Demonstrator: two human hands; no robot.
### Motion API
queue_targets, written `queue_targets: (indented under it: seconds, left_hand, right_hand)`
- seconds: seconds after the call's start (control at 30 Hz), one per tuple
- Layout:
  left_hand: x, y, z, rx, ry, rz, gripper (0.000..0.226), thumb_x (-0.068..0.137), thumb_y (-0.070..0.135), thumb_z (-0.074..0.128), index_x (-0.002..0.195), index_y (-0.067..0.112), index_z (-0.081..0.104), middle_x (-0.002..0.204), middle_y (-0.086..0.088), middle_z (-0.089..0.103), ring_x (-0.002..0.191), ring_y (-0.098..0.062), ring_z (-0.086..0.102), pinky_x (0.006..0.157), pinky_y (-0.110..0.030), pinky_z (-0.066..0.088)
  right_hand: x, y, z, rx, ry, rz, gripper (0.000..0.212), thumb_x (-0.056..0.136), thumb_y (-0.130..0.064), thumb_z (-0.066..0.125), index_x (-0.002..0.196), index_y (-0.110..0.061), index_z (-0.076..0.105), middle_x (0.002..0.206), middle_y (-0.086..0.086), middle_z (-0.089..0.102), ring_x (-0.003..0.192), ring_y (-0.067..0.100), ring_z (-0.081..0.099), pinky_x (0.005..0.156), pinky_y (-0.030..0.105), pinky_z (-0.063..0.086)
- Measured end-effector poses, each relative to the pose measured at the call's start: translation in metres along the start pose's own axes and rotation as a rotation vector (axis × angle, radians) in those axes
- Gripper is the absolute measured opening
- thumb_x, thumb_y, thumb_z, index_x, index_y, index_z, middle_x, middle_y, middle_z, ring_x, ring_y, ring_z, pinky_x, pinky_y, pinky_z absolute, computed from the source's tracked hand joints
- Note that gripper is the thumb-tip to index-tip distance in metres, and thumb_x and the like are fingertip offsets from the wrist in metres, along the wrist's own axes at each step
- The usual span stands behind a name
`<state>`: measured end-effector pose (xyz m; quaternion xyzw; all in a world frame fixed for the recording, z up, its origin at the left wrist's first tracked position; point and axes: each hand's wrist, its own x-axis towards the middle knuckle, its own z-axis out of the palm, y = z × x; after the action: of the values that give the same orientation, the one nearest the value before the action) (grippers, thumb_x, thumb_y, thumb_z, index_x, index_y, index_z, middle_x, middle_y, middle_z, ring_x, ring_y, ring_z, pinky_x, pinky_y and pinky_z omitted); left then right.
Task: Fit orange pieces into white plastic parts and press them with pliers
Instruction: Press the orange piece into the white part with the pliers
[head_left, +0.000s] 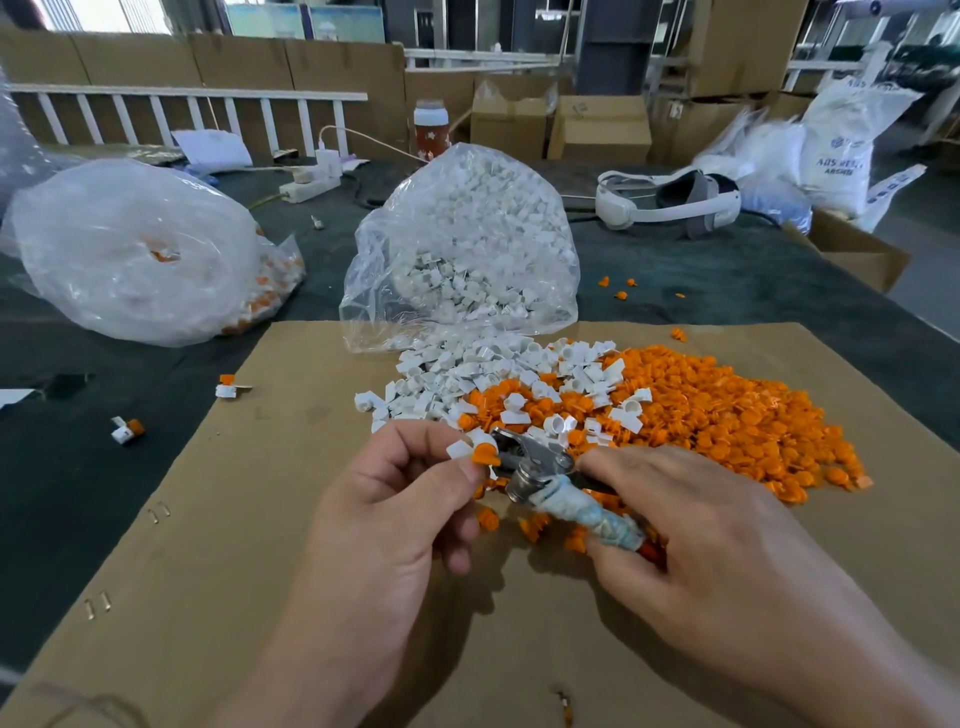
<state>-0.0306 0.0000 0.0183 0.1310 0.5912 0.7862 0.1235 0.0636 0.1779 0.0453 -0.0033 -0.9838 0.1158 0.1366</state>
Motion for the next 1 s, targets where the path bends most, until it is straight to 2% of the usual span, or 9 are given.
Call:
queue_targets:
  seconds: [0.07,0.3,0.4,0.6,0.7,0.83,0.93,1.0]
  left_hand:
    - [0.0007,-0.0001,-0.0012,-0.002,-0.008,-0.001,0.005,0.071,0.015,0.070,0.072,0.020,0.070,0.056,0.000,0.053,0.048,-0.009,0.050,0.039,-0.020,0.039]
    - [-0.0006,0.0004,-0.0019,0.039,-0.028,0.043,0.005,0.073,0.015,0.068,0.071,0.020,0.069,0.056,-0.003,0.052,0.047,-0.010,0.049,0.041,-0.019,0.040]
    - [-0.0006,-0.0002,-0.0010,0.114,-0.029,0.091,0.013,0.078,0.011,0.070,0.071,0.022,0.068,0.056,-0.006,0.053,0.047,-0.012,0.049,0.041,-0.020,0.040]
    - [-0.0014,0.0028,0.0005,0.058,-0.067,0.056,0.006,0.073,0.014,0.068,0.073,0.020,0.070,0.055,-0.004,0.053,0.047,-0.012,0.050,0.038,-0.022,0.040]
    - [-0.0023,0.0033,0.0008,0.090,-0.071,0.063,0.018,0.080,0.003,0.075,0.073,0.019,0.070,0.056,-0.002,0.053,0.047,-0.012,0.051,0.039,-0.022,0.040]
    - [-0.0028,0.0026,0.0004,0.110,-0.061,0.074,0.022,0.084,0.001,0.071,0.074,0.020,0.070,0.056,-0.002,0.054,0.048,-0.012,0.051,0.040,-0.021,0.041]
    - [-0.0040,0.0032,0.0004,0.110,-0.079,0.083,0.009,0.073,0.017,0.079,0.075,0.020,0.070,0.056,-0.003,0.053,0.049,-0.012,0.051,0.041,-0.021,0.041]
    - [-0.0038,0.0025,0.0010,0.111,-0.079,0.093,0.004,0.072,0.024,0.071,0.075,0.022,0.071,0.055,-0.003,0.053,0.049,-0.012,0.051,0.041,-0.021,0.041]
  right_hand:
    - [-0.0003,0.0010,0.0001,0.014,0.000,-0.009,0.048,0.078,-0.038,0.059,0.123,-0.021,0.063,0.110,-0.014,0.066,0.098,0.009,0.061,0.079,0.021,0.045]
    - [-0.0010,0.0050,0.0005,0.072,0.025,-0.044,0.048,0.080,-0.037,0.062,0.125,-0.022,0.062,0.116,-0.015,0.064,0.106,0.008,0.060,0.084,0.027,0.051]
    - [-0.0007,0.0054,0.0005,0.071,0.025,-0.055,0.049,0.079,-0.037,0.062,0.125,-0.021,0.062,0.116,-0.013,0.065,0.106,0.008,0.060,0.084,0.027,0.052]
    - [0.0009,0.0065,0.0019,0.051,-0.005,-0.045,0.050,0.082,-0.039,0.057,0.128,-0.020,0.060,0.118,-0.012,0.063,0.107,0.007,0.057,0.087,0.022,0.044]
    - [0.0025,0.0057,0.0024,0.029,-0.038,-0.047,0.049,0.085,-0.044,0.048,0.127,-0.022,0.059,0.114,-0.014,0.062,0.100,0.005,0.052,0.083,0.019,0.038]
    - [0.0027,0.0036,0.0024,0.005,-0.023,-0.060,0.046,0.086,-0.045,0.045,0.121,-0.021,0.062,0.099,-0.013,0.063,0.086,0.010,0.053,0.073,0.024,0.045]
    - [0.0031,0.0024,0.0012,-0.067,-0.005,-0.069,0.041,0.084,-0.043,0.047,0.112,-0.020,0.066,0.083,-0.010,0.061,0.074,0.015,0.053,0.066,0.034,0.047]
    - [0.0034,0.0006,0.0006,-0.090,-0.009,-0.056,0.036,0.083,-0.045,0.046,0.101,-0.022,0.067,0.076,-0.010,0.056,0.070,0.015,0.051,0.061,0.034,0.047]
